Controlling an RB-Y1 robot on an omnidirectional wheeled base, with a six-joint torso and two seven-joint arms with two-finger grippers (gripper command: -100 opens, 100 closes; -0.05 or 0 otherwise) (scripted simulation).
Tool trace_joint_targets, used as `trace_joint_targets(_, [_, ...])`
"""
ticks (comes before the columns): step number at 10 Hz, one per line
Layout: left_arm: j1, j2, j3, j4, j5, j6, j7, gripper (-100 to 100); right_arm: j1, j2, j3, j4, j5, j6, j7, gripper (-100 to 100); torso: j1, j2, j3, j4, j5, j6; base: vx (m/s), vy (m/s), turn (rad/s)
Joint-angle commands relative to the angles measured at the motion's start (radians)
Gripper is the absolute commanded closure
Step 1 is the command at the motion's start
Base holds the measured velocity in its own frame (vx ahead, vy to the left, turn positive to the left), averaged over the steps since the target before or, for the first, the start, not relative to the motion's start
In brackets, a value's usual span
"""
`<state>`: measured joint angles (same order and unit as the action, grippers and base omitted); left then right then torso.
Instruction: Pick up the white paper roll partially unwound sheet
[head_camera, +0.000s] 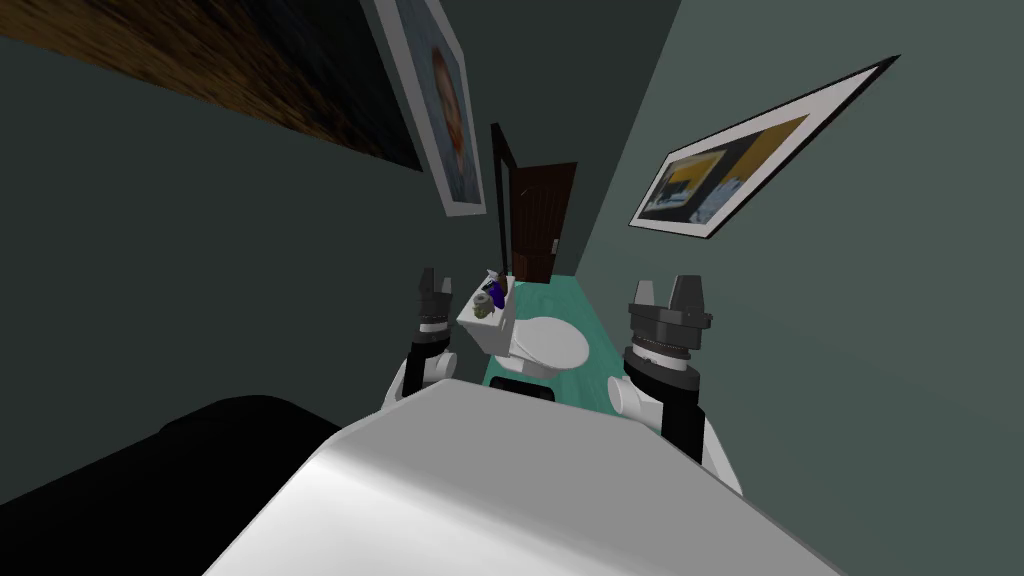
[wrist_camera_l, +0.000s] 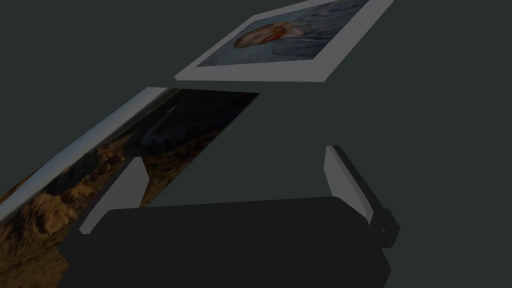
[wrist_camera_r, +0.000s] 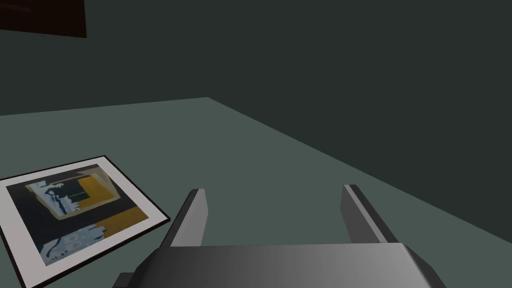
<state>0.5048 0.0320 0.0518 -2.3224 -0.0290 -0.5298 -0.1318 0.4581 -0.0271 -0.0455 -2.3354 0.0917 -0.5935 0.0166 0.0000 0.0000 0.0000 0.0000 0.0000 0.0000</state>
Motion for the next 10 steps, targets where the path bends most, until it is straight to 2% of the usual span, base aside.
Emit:
trace_joint_targets(1, [0.009, 0.034, 0.003, 0.018, -0.001, 0.002, 0.02, -100, 0.0, 0.0, 0.0, 0.0, 0.0, 0.0, 0.0, 0, 0.0, 0.0, 0.0, 0.0, 0.0, 0.0, -0.014, -0.042, -0.062])
trace_joint_targets(4, [0.03, 0.111, 0.008, 0.064, -0.003, 0.006, 0.066, -100, 0.0, 0.0, 0.0, 0.0, 0.0, 0.0, 0.0, 0, -0.006, 0.001, 0.001, 0.0, -0.001, 0.0, -0.021, -0.097, -0.068])
trace_joint_targets(5, [0.03, 0.111, 0.008, 0.064, -0.003, 0.006, 0.066, -100, 0.0, 0.0, 0.0, 0.0, 0.0, 0.0, 0.0, 0, -0.007, 0.002, 0.001, 0.0, -0.002, 0.0, -0.027, -0.08, 0.031])
trace_joint_targets(8, [0.061, 0.208, 0.015, 0.135, -0.008, 0.011, 0.133, -100, 0.0, 0.0, 0.0, 0.0, 0.0, 0.0, 0.0, 0, -0.006, 0.002, 0.001, 0.0, -0.001, 0.0, -0.033, -0.104, -0.086])
trace_joint_targets(9, [0.061, 0.221, 0.015, 0.135, -0.008, 0.011, 0.133, -100, 0.0, 0.0, 0.0, 0.0, 0.0, 0.0, 0.0, 0, -0.008, 0.003, 0.001, 0.001, -0.002, 0.0, -0.017, -0.104, -0.018])
trace_joint_targets(10, [0.073, 0.261, 0.017, 0.164, -0.01, 0.012, 0.158, -100, 0.0, 0.0, 0.0, 0.0, 0.0, 0.0, 0.0, 0, -0.007, 0.002, 0.001, 0.0, -0.002, 0.0, -0.007, -0.101, -0.059])
